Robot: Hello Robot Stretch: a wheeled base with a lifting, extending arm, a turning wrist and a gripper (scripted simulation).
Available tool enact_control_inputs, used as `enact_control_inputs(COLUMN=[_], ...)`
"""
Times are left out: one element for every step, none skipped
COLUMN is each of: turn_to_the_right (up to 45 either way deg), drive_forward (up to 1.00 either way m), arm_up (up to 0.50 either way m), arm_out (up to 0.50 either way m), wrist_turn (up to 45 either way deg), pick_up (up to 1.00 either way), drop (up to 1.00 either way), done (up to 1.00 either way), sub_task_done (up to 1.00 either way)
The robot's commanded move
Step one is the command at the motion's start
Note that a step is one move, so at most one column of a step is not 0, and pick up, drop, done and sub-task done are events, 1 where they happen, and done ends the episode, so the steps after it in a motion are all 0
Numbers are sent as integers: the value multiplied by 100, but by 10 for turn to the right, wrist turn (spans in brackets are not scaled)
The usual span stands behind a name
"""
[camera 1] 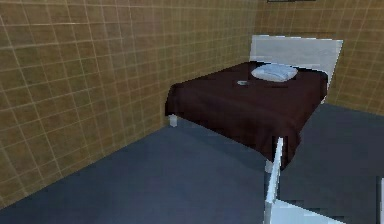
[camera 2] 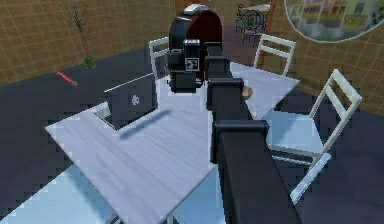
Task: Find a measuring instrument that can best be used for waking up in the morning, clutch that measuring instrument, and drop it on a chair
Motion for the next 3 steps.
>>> enact_control_inputs(turn_to_the_right=[0, 0, 0], drive_forward=[0, 0, 0], arm_up=[0, 0, 0], arm_out=[0, 0, 0], wrist_turn=[-450, -450, -420], pick_up=[0, 0, 0], drop=[0, 0, 0], done=[0, 0, 0], sub_task_done=[0, 0, 0])
